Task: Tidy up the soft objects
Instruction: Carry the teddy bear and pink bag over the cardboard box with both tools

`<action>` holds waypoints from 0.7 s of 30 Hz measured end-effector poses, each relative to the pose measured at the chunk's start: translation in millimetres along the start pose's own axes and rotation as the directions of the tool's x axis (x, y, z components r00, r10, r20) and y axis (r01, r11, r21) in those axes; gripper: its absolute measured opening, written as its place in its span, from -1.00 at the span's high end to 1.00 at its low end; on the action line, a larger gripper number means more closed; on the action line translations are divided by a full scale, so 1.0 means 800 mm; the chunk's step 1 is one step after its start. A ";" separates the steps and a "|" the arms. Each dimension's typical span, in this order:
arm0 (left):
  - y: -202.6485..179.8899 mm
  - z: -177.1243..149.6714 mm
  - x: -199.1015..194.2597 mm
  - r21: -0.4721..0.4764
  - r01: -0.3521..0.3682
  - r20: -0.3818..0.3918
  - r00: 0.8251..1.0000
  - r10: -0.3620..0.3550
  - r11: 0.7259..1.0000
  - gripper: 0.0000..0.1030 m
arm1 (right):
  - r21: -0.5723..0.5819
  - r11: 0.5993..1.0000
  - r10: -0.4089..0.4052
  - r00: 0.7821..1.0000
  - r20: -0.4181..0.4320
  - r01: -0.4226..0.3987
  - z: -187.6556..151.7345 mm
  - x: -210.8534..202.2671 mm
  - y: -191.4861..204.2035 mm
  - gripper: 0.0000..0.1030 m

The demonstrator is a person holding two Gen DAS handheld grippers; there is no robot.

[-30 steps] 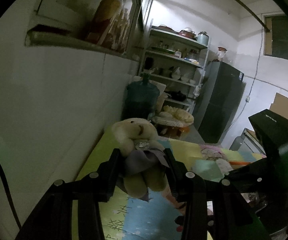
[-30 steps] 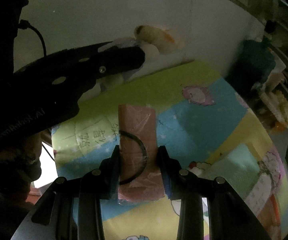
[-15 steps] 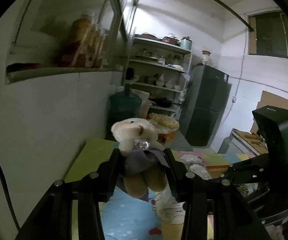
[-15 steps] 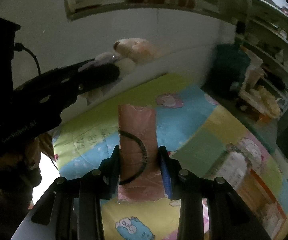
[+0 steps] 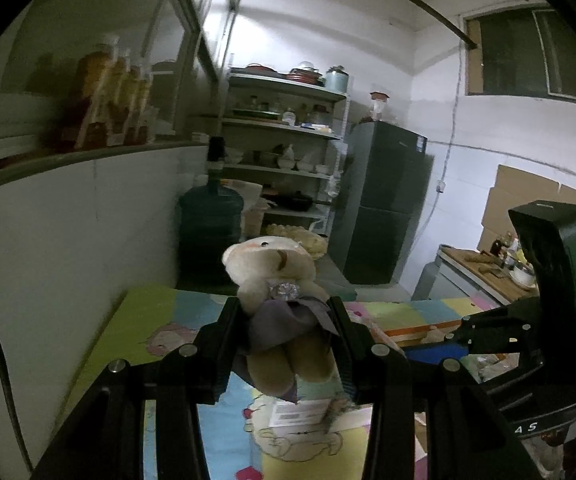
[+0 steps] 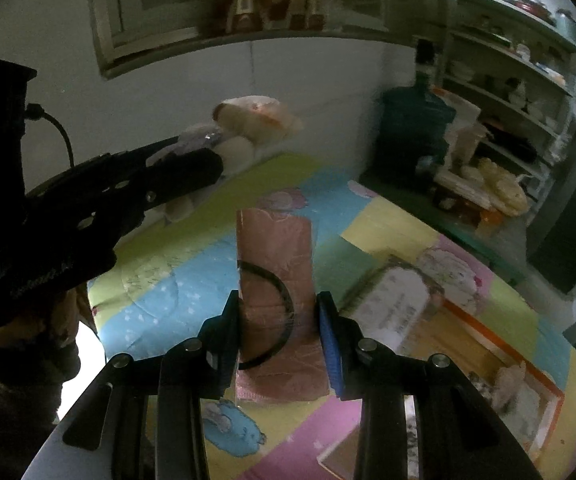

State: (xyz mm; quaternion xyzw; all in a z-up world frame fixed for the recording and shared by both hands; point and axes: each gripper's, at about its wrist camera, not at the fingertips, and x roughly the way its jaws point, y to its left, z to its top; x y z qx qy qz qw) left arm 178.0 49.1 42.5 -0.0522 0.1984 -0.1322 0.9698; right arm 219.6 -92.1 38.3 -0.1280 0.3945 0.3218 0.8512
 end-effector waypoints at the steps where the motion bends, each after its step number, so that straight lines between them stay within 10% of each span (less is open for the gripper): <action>1: -0.006 0.000 0.003 0.005 0.007 -0.002 1.000 -0.007 1.000 0.16 | 0.007 1.000 -0.006 1.000 0.003 0.006 -0.003 -0.004 -0.006 0.28; 21: -0.100 -0.002 0.046 0.069 0.114 -0.049 0.993 -0.110 0.991 0.16 | 0.133 0.987 -0.094 0.995 0.036 0.089 -0.064 -0.060 -0.090 0.28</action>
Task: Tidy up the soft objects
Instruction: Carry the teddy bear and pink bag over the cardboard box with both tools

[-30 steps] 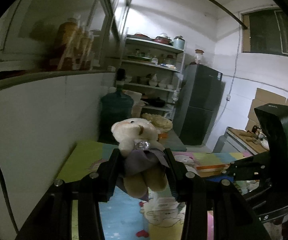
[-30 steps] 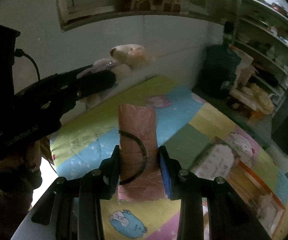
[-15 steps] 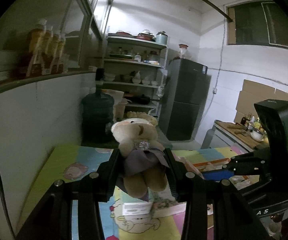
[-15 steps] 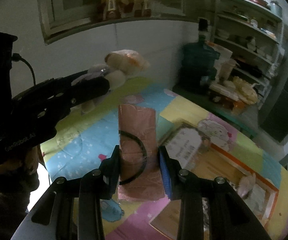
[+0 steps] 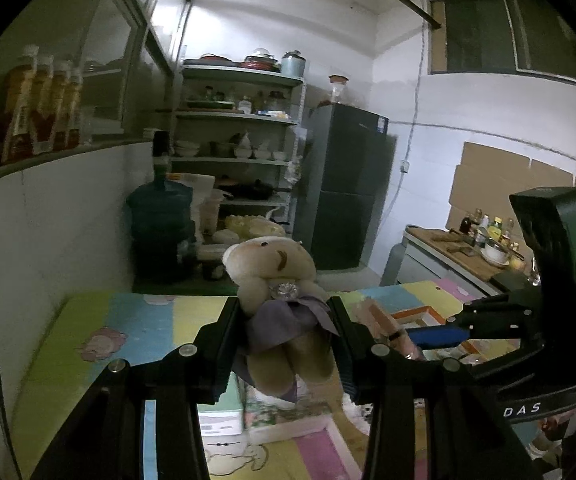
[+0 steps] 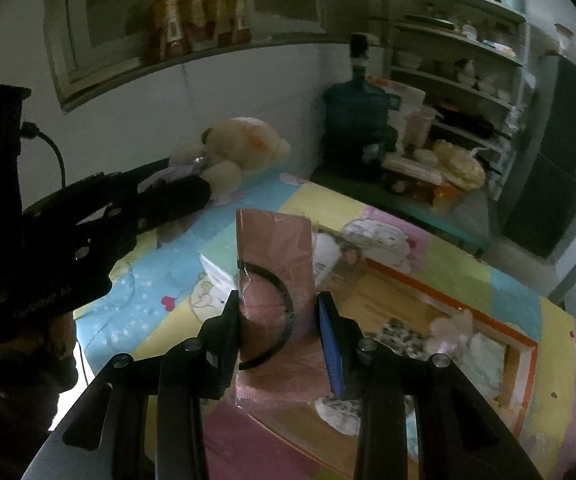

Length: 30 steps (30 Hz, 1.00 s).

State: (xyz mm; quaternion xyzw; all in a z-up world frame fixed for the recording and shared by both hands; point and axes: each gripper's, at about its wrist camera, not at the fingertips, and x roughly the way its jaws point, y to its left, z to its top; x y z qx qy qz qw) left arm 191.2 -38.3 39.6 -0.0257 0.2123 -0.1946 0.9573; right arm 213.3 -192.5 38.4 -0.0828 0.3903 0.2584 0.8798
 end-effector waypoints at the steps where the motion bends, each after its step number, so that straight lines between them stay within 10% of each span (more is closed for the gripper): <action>1: -0.004 0.000 0.002 0.002 0.005 -0.002 1.000 -0.005 1.000 0.16 | 0.006 1.000 -0.005 1.000 0.001 0.005 -0.003 -0.002 -0.004 0.28; 30: -0.139 -0.027 0.081 0.099 0.134 -0.105 0.987 -0.124 0.986 0.16 | 0.206 0.965 -0.172 0.985 0.018 0.165 -0.089 -0.057 -0.133 0.28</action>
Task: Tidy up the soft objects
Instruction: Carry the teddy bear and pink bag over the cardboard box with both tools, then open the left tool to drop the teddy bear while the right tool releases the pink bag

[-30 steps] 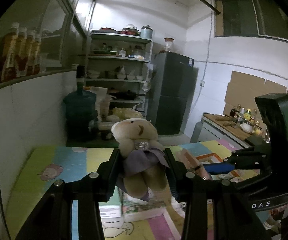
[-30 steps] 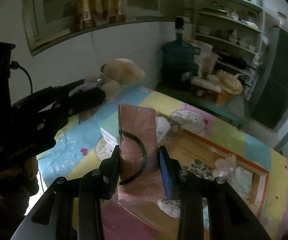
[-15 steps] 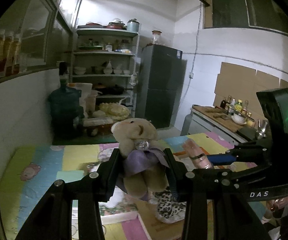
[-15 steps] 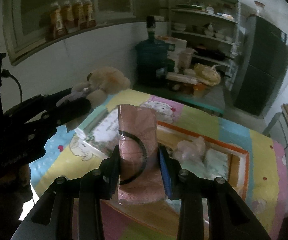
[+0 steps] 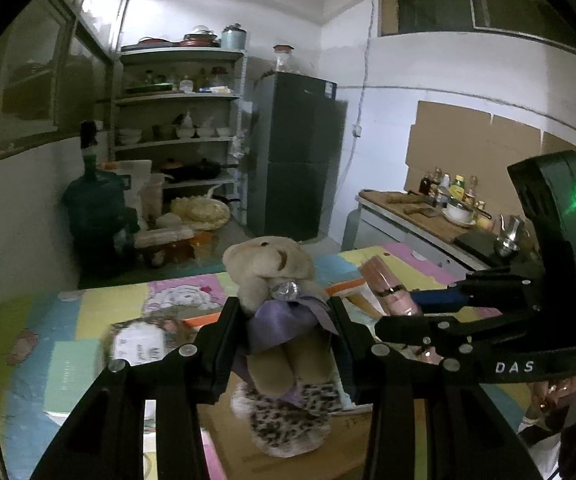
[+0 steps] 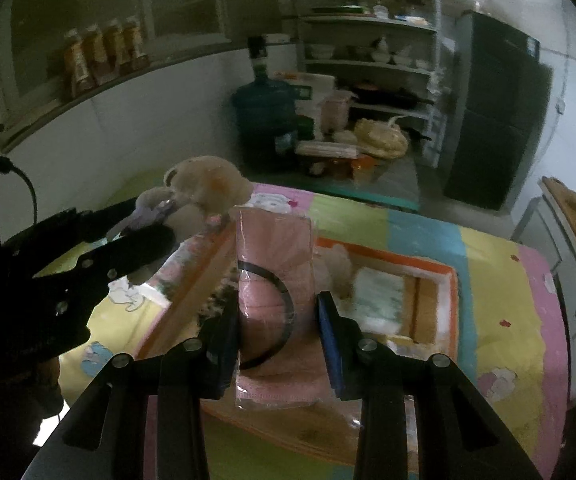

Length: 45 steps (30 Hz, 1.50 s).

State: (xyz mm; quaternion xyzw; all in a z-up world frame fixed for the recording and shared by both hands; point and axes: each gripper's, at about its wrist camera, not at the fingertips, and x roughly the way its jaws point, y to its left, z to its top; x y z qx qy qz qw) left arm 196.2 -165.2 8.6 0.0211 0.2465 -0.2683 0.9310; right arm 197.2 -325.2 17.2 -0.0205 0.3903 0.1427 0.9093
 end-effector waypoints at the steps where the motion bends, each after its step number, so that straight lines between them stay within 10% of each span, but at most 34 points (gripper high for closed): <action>1: -0.005 -0.001 0.003 0.003 0.003 -0.005 1.000 -0.003 1.000 0.16 | 0.006 1.000 -0.003 1.000 -0.001 0.003 -0.002 0.000 -0.005 0.28; 45: -0.114 -0.036 0.149 0.119 0.078 -0.219 0.974 -0.050 0.990 0.16 | 0.140 0.987 -0.065 0.992 -0.112 0.080 -0.051 0.069 -0.157 0.27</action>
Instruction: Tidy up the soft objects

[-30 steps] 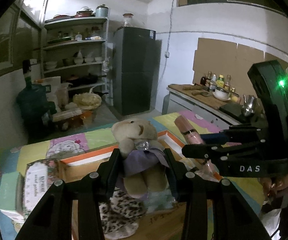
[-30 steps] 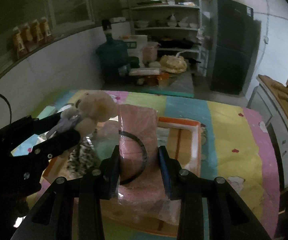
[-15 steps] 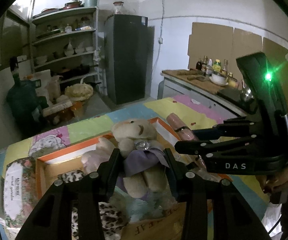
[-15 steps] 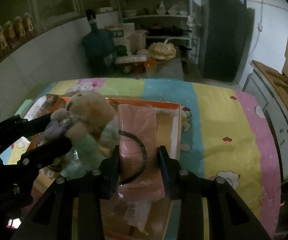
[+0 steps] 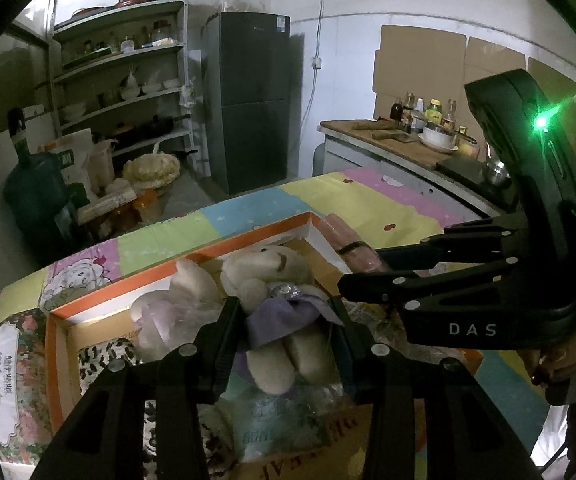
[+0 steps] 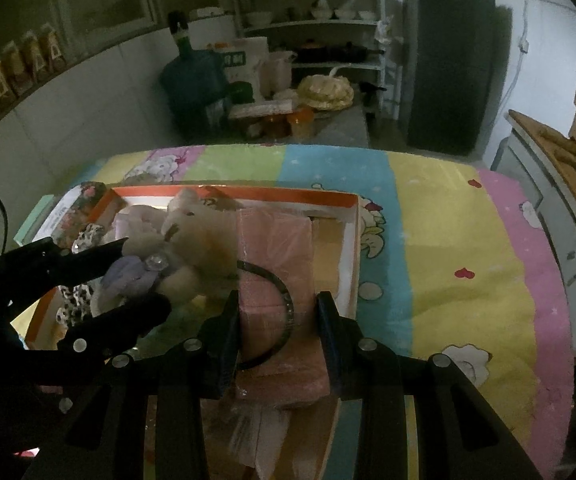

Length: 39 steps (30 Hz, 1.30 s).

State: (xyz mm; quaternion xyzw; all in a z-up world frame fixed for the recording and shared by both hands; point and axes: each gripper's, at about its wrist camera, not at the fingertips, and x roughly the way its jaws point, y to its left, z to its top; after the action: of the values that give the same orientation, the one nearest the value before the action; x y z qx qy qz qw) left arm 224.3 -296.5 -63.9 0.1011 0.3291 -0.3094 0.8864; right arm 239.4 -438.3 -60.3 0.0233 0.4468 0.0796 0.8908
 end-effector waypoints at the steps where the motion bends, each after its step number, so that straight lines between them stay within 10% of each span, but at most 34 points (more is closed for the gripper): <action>1: 0.000 0.000 0.001 0.000 -0.002 0.000 1.000 0.002 1.000 0.16 | 0.002 1.000 0.002 1.000 -0.001 -0.002 0.000 0.002 -0.001 0.27; 12: 0.004 -0.001 0.014 -0.001 0.019 -0.003 1.000 -0.019 1.000 0.04 | -0.010 1.000 0.012 0.999 -0.029 -0.012 -0.003 0.020 -0.001 0.22; 18: 0.008 -0.002 0.010 -0.015 0.023 0.007 1.000 -0.023 1.000 -0.07 | -0.012 1.000 0.016 1.000 -0.019 -0.016 -0.004 0.020 -0.001 -0.14; 39: 0.015 -0.007 -0.076 -0.031 -0.029 0.129 0.991 0.033 0.999 -0.30 | 0.029 0.999 0.021 0.990 0.138 -0.025 -0.008 -0.054 0.022 -0.16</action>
State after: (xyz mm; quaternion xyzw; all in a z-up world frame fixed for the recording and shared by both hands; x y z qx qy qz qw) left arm 192.6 -255.2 -29.1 0.0729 0.2737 -0.2965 0.9121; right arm 207.1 -428.4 -28.0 0.0474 0.3849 0.0813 0.9181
